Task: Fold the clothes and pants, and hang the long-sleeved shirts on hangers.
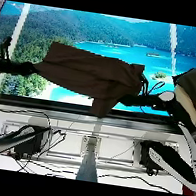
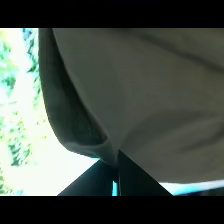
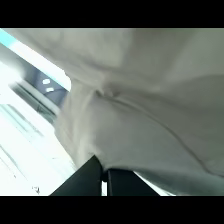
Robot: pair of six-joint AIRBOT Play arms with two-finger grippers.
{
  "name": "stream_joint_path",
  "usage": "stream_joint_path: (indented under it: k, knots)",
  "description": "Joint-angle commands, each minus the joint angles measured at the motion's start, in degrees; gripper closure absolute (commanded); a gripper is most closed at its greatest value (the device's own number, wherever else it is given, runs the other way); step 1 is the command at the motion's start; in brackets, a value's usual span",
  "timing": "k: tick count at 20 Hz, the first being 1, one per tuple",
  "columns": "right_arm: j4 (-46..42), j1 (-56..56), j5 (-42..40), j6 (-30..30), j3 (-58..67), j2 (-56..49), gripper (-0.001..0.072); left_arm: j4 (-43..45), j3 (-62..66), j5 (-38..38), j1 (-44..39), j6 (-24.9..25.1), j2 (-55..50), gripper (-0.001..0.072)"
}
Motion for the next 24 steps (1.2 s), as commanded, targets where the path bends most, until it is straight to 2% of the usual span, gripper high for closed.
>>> stream_joint_path:
  k: [1,4,7,9,13,16,19,24]
  knots:
    - [-12.0,0.0,2.3,11.3,8.0,4.5,0.0700,-0.3,1.7,-1.1,0.0,-2.8,4.0,0.0694]
    - [-15.2,0.0,3.1,17.0,11.3,8.5,0.0700,-0.2,1.7,-6.8,0.0,-3.1,6.7,0.0694]
    - [-14.8,0.0,-1.8,21.9,11.4,8.5,0.0700,-2.1,1.7,-6.2,0.0,-5.8,6.8,0.0694]
    - [-14.8,0.0,-8.9,25.0,11.4,7.5,0.0700,-5.9,1.7,-1.5,-0.5,-5.8,6.7,0.0695]
    - [-14.0,0.0,-25.7,33.0,11.4,2.8,0.0700,-7.8,1.7,14.7,-6.5,-8.2,4.0,0.0696]
    - [-9.4,0.0,-33.0,33.4,13.2,-5.1,0.0700,-7.8,1.7,26.6,-14.0,-8.4,-3.0,0.0697]
    - [-8.4,0.0,-38.0,33.4,19.4,-13.2,0.0700,-7.8,2.1,39.3,-16.8,-15.8,-9.9,0.0697]
    - [-8.4,0.0,-43.0,33.4,29.5,-25.3,0.0699,-7.9,8.4,40.2,-18.4,-16.3,-19.9,0.0695]
